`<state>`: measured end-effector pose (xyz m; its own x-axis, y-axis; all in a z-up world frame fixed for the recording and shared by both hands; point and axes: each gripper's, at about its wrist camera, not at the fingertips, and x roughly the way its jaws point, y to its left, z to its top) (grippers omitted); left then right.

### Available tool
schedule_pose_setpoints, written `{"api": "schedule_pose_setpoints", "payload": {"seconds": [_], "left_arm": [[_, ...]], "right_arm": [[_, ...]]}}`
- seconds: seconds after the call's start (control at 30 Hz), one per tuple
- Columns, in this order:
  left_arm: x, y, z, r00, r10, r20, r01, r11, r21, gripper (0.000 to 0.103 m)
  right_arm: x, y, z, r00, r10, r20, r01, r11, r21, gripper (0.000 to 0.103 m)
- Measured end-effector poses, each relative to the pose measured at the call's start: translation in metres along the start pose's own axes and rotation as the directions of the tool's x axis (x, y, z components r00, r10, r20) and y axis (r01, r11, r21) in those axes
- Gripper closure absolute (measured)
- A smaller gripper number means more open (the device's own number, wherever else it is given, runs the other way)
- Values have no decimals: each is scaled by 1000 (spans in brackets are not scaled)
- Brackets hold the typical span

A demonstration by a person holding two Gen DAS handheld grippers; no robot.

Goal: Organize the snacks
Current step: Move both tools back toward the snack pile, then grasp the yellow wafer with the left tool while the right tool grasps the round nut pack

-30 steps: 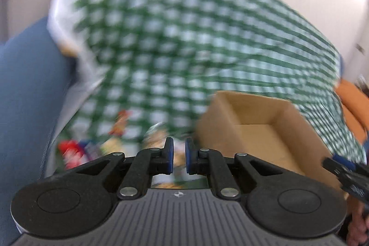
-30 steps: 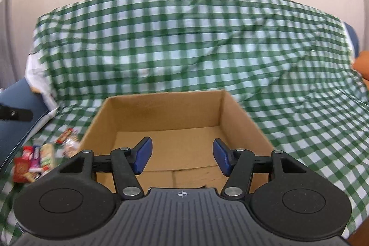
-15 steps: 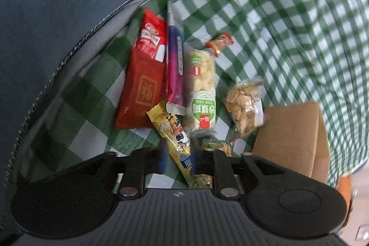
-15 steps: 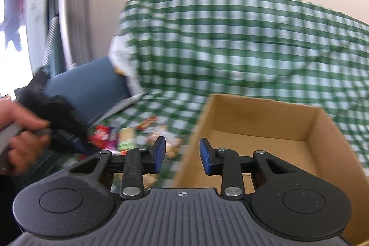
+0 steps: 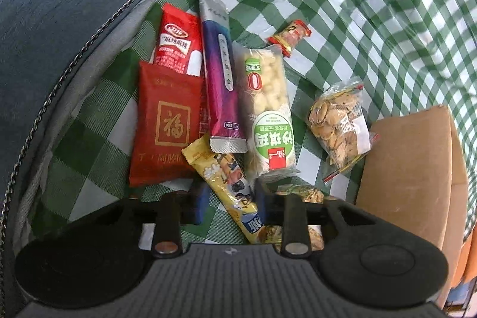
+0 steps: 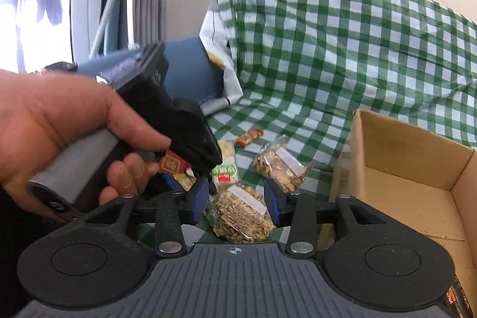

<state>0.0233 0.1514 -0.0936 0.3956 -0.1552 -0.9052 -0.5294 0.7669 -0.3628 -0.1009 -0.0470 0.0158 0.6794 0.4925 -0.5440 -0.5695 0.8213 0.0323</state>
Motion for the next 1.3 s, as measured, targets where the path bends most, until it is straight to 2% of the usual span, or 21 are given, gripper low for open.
{"api": "schedule_pose_setpoints", "payload": {"seconds": [0.07,0.17,0.27,0.4,0.53,0.6,0.7,0.77,0.83,1.17,1.3], "left_arm": [[0,-3,2,1000,-1,9,1,1000,26,85],[-2,-7,5,1000,18,22,-20,998,60,89],[-9,-7,3,997,64,42,-69,989,130,89],[-16,-8,-1,995,90,46,-97,974,203,89],[-18,-9,-5,995,92,45,-100,968,231,89],[-20,-9,-6,995,88,47,-96,966,238,89],[-20,-9,-7,995,86,45,-95,966,243,89],[-21,-8,-7,995,86,42,-93,966,241,89],[-20,-8,-8,996,85,38,-92,966,243,89],[-13,-13,-11,995,102,12,-101,954,282,88],[-5,-17,-14,993,120,-9,-111,942,317,84]], "right_arm": [[15,4,-3,1000,-14,-27,14,1000,-7,48],[33,10,-7,998,-38,-52,36,999,-29,46],[48,13,-10,996,-62,-71,58,997,-51,39],[66,14,-17,989,-82,-123,73,994,-75,38],[79,15,-29,981,-74,-180,60,995,-83,38],[80,14,-31,980,-80,-182,68,995,-73,34],[78,10,-28,983,-95,-160,89,995,-40,26],[76,8,-27,983,-100,-152,97,995,-26,13],[79,5,-26,982,-111,-154,111,994,-7,8],[111,-12,-25,966,-43,-256,72,991,109,4],[120,-18,-27,957,-7,-289,54,986,155,5]]}}
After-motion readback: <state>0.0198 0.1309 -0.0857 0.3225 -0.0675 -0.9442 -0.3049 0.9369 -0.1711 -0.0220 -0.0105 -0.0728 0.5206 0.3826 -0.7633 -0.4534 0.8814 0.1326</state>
